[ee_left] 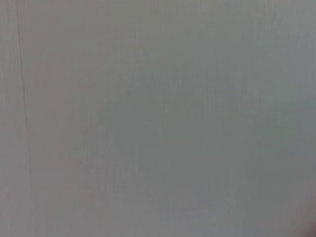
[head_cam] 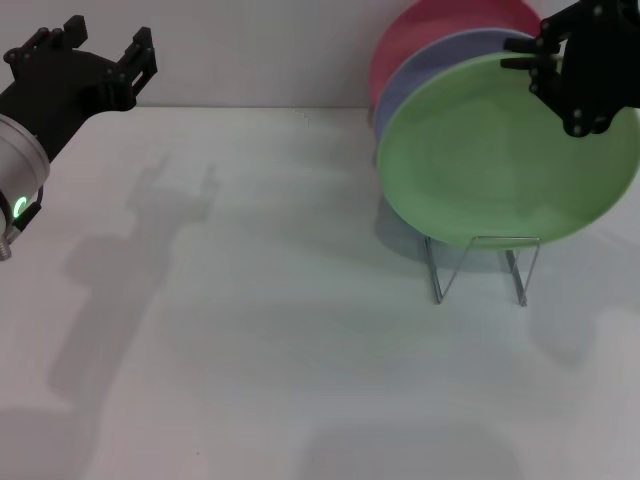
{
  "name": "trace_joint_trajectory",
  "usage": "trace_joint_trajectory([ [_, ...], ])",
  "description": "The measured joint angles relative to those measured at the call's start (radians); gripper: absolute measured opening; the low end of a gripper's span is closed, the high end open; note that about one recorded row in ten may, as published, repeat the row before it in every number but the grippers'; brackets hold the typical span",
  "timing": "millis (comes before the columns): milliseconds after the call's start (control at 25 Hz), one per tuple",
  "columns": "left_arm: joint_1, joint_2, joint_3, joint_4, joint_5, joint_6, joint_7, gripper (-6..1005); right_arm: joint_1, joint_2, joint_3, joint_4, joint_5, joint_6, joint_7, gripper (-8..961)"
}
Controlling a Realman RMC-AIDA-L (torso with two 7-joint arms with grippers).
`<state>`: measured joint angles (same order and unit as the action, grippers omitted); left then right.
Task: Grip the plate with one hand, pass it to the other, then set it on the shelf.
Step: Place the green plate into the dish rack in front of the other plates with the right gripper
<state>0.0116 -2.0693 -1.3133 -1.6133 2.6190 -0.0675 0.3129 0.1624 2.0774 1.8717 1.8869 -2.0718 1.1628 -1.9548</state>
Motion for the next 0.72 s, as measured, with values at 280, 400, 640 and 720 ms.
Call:
trace_joint_trajectory([
  [280, -0.012, 0.0, 0.002, 0.009, -0.015, -0.001, 0.0, 654, -0.053, 0.005, -0.029, 0.004, -0.013, -0.068, -0.009, 46],
  [400, -0.018, 0.001, 0.007, 0.013, -0.023, -0.003, 0.0, 654, -0.083, 0.005, -0.045, 0.013, -0.014, -0.083, -0.025, 91],
  [640, -0.029, 0.002, 0.015, 0.013, -0.025, -0.003, 0.0, 653, -0.129, 0.006, -0.071, 0.058, -0.014, -0.08, -0.031, 215],
  [720, -0.031, 0.002, 0.021, 0.014, -0.025, -0.003, 0.0, 653, -0.145, 0.006, -0.087, 0.085, -0.038, -0.07, -0.005, 282],
])
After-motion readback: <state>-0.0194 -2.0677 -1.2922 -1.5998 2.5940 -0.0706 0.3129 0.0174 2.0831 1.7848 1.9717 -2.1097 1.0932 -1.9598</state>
